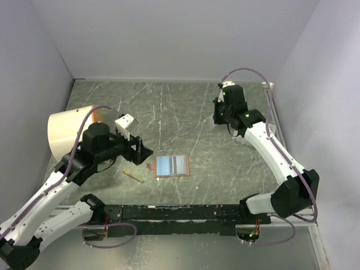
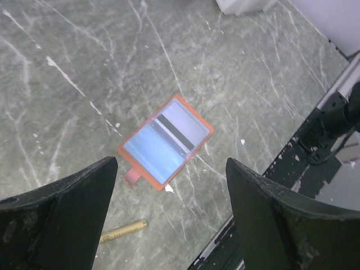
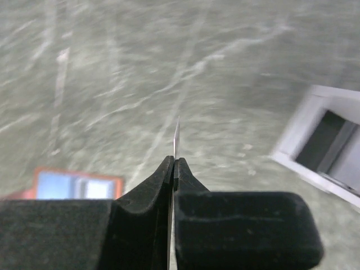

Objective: Put the credit cards into the card holder
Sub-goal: Pick up the credit card from the storage box.

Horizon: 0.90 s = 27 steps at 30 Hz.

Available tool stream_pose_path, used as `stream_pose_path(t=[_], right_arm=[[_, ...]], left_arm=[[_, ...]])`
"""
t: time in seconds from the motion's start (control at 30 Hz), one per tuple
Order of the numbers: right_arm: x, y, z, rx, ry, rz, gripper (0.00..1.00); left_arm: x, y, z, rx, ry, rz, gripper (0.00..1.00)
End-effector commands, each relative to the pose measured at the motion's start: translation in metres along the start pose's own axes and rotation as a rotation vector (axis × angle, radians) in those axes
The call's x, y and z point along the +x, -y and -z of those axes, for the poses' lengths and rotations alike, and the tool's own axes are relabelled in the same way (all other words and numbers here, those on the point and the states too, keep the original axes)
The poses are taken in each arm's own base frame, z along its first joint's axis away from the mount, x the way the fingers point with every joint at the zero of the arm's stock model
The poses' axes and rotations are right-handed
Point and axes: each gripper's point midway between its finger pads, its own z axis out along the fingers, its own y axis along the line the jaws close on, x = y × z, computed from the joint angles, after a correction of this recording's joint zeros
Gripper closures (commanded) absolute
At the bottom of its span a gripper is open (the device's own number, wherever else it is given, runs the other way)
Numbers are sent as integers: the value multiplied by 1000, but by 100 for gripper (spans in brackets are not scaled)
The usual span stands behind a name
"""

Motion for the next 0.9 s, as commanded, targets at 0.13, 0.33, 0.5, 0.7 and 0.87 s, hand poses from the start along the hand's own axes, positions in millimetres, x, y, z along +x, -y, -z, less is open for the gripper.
stream_pose_path(t=[0.13,0.33,0.5,0.7,0.87], right_arm=[[60,-131,35,-731,-44,112,100],[88,-162,67,-1035,-84,191,100],[96,-175,104,-1237,-50,248,100],[106,-199,127,-1371,-42,294,100],[108,-207,134,-1417,-38,291,100]], left_arm=[[-10,37,-19,239,-7,17,12],[2,55,-27,371,-81,40,10],[14,65,-32,459,-128,66,12],[22,70,-40,509,-172,118,22],[34,73,-41,549,-197,138,35]])
